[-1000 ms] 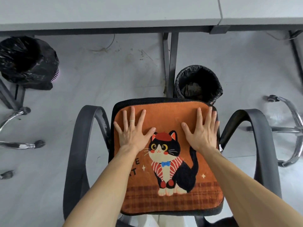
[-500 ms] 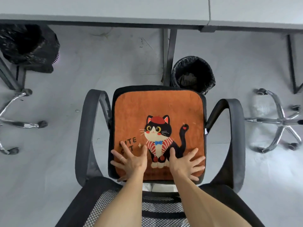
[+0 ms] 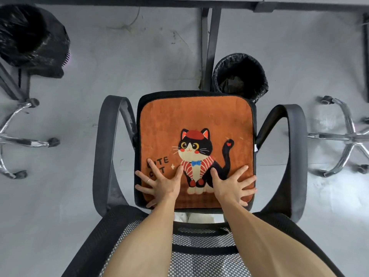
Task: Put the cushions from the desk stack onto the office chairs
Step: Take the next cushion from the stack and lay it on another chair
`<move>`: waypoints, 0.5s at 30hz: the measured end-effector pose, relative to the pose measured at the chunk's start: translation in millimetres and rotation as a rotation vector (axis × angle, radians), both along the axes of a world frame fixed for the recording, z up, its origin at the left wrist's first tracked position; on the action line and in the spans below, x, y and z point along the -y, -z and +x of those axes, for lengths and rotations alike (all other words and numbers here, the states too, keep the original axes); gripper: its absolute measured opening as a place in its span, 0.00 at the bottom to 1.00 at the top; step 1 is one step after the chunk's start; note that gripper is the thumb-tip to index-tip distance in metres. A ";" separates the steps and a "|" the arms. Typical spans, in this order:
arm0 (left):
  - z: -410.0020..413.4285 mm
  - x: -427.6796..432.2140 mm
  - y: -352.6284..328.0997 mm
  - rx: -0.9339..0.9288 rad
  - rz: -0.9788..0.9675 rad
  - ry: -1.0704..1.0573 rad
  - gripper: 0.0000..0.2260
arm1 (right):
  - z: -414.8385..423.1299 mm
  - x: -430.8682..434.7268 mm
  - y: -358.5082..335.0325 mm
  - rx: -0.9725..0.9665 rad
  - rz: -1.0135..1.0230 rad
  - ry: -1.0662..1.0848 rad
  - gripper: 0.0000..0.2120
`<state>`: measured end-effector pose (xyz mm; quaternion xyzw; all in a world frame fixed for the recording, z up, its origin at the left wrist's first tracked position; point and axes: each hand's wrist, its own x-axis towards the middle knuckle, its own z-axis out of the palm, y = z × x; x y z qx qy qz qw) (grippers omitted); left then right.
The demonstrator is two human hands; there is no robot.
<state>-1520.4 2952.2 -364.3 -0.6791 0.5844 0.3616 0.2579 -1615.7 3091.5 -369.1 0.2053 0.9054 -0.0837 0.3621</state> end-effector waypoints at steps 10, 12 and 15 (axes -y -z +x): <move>19.5 76.4 -16.4 -0.021 -0.191 0.149 0.28 | -45.0 -16.2 -29.3 -0.051 -0.058 0.060 0.38; 20.5 81.1 -15.0 -0.023 -0.180 0.111 0.23 | -50.3 -17.6 -30.6 -0.053 -0.038 0.082 0.34; 19.3 80.3 -12.5 -0.053 -0.194 0.020 0.16 | -51.7 -19.0 -29.5 -0.056 -0.005 0.083 0.27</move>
